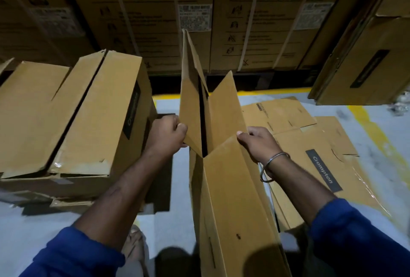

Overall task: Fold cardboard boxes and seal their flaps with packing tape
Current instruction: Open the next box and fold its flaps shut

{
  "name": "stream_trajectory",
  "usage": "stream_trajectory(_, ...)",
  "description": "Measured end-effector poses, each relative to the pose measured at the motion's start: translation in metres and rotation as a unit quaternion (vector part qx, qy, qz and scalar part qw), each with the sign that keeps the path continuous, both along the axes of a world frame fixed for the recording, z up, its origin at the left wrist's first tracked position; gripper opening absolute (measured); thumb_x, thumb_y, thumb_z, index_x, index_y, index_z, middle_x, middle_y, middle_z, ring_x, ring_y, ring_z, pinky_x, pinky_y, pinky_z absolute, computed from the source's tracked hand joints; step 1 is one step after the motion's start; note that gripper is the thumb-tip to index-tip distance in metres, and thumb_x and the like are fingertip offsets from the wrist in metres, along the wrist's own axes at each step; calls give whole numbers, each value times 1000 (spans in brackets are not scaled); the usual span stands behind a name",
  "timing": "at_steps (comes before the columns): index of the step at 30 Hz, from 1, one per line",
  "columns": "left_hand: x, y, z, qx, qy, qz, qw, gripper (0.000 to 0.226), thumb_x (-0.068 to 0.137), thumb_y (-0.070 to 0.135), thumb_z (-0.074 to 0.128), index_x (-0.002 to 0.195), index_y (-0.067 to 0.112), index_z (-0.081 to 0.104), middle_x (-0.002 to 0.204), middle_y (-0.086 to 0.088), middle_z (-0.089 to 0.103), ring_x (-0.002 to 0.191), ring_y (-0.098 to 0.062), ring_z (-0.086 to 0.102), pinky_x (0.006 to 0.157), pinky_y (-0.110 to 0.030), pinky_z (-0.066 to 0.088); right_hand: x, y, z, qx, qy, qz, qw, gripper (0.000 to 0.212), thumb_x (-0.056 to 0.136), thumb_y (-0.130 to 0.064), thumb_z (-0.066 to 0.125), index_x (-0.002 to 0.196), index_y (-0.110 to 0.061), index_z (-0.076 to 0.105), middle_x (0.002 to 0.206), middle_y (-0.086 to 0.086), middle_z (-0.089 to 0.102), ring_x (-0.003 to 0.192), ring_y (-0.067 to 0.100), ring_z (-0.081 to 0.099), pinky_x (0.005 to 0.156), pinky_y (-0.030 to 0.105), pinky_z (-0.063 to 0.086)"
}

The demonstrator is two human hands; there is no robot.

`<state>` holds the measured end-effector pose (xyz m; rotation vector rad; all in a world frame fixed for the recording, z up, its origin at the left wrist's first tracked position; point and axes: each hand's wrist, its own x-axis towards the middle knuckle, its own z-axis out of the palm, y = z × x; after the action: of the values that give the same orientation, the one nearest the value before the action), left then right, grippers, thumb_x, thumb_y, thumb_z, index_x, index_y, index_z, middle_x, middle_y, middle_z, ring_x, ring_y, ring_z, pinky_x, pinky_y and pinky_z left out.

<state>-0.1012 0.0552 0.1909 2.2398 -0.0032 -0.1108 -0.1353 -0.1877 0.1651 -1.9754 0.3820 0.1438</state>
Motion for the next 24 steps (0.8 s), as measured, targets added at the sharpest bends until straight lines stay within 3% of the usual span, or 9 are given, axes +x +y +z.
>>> stream_trajectory(3, 6, 9, 4, 4, 0, 25, 1000, 22, 105, 15, 52, 100, -2, 65, 100, -17, 70, 82, -18, 73, 69, -41, 66, 5, -5, 2, -69, -33, -58, 995, 39, 92, -15, 61, 66, -18, 33, 68, 5, 28, 62, 18, 29, 58, 32, 18)
stream_trajectory(7, 14, 34, 13, 32, -19, 60, 998, 22, 105, 18, 52, 110, 4, 67, 102, -9, 70, 77, -8, 68, 54, -20, 60, 9, -33, 6, -96, -44, -117, 987, 27, 87, -21, 62, 64, -19, 48, 64, 5, 39, 59, 19, 39, 54, 30, 30)
stream_trajectory(10, 8, 54, 22, 85, -38, 75, 993, 22, 104, 22, 52, 113, 10, 68, 100, -5, 70, 76, -8, 68, 56, -24, 61, 10, -57, 8, -135, -47, -170, 975, 34, 86, -21, 62, 61, -20, 39, 63, 6, 34, 58, 21, 34, 55, 33, 30)
stream_trajectory(14, -12, 76, 36, 154, -32, 59, 986, 18, 102, 23, 55, 104, 10, 68, 94, -11, 70, 73, -17, 68, 53, -28, 55, 17, -89, 18, -205, -43, -193, 959, 40, 88, -18, 60, 59, -13, 34, 59, 6, 33, 57, 26, 31, 51, 33, 24)
stream_trajectory(19, -31, 100, 41, 141, 116, 23, 983, 46, 99, 26, 60, 143, 14, 53, 107, -14, 66, 82, -28, 70, 55, -36, 58, 32, -105, 29, -223, -44, -170, 959, 45, 94, -19, 61, 56, -13, 40, 58, 3, 41, 55, 25, 38, 52, 30, 29)
stream_trajectory(21, -36, 98, 39, 171, 170, -16, 970, 44, 99, 27, 61, 140, 18, 50, 107, -12, 64, 81, -29, 67, 55, -35, 55, 41, -104, 31, -226, -42, -149, 962, 42, 95, -22, 63, 60, -8, 47, 62, 8, 47, 62, 28, 47, 55, 33, 33)
stream_trajectory(24, -34, 90, 28, 200, 176, -41, 963, 39, 98, 37, 62, 132, 24, 46, 107, -9, 64, 80, -28, 65, 55, -33, 52, 48, -95, 33, -243, -50, -116, 962, 43, 97, -24, 63, 60, -7, 48, 61, 6, 48, 61, 28, 47, 54, 32, 32)
